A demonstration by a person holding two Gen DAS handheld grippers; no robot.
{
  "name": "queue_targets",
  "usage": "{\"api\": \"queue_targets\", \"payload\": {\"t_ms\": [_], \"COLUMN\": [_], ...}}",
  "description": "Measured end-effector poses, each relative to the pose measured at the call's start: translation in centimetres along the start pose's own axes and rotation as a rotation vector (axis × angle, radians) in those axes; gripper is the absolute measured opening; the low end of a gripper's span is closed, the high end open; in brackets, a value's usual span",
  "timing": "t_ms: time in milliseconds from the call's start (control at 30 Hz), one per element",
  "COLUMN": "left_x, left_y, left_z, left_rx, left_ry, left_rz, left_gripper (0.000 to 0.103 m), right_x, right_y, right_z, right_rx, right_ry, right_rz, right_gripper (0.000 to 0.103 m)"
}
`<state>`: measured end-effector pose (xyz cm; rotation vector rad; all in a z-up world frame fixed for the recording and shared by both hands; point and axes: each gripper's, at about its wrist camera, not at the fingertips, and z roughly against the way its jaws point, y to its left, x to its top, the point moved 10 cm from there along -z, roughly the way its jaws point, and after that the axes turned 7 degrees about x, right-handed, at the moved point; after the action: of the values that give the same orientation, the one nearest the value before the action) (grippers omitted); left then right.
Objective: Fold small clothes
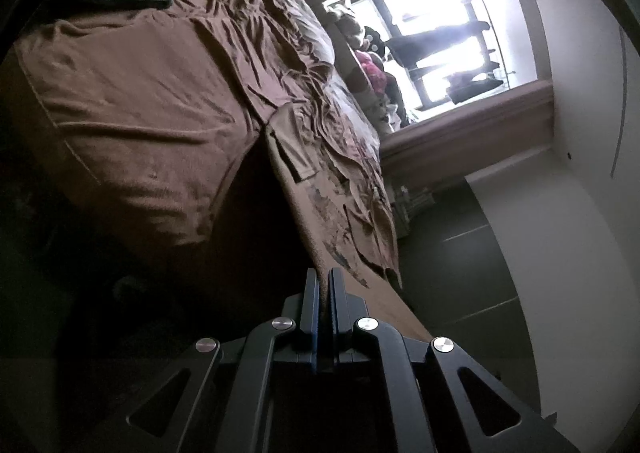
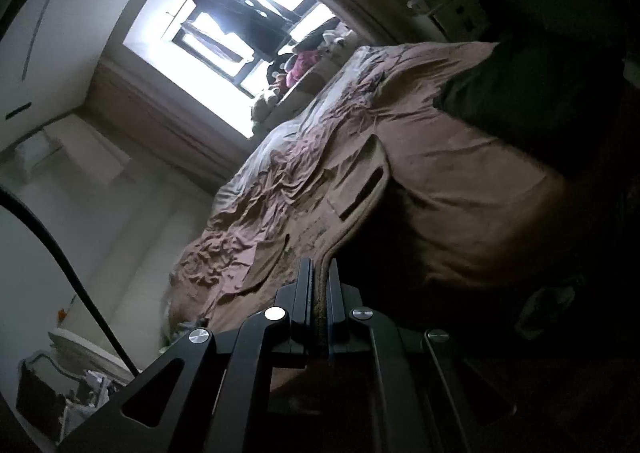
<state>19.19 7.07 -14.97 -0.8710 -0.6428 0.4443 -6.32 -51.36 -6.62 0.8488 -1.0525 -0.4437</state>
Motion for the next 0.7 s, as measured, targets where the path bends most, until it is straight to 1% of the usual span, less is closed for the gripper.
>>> {"api": "queue_targets", "payload": {"t_ms": [167, 367, 467, 533, 700], "left_x": [-0.9, -0.8, 0.1, 0.8, 3.0], "left_y": [0.2, 1.2, 0.7, 0.1, -1.9], "left_z": [1.5, 1.5, 1.1, 1.0, 0.4], "left_rx": [-0.015, -0.014, -0.022, -0.029, -0.029], "left_ry": [-0.003, 0.001, -0.001, -0.005, -0.022], "left_rz": [0.011, 0.031, 0.036, 0.032, 0.032], "left_gripper": [0.004, 0.004, 0.004, 0.004, 0.004], "right_x": [0.2, 0.9, 1.5, 2.0, 3.8], "right_y": [0.0, -0.4, -0.9, -0.8, -0.4], "right_z": [0.4, -0.1, -0.7, -1.3, -2.9], "right_rx": [-0.018, -0.012, -0.021, -0.006, -0.017], "right_ry": [-0.001, -0.003, 0.001, 0.004, -0.002], "right_rz": [0.02, 0.021, 0.013, -0.007, 0.01], "right_gripper": [0.002, 0.002, 0.002, 0.002, 0.002]}}
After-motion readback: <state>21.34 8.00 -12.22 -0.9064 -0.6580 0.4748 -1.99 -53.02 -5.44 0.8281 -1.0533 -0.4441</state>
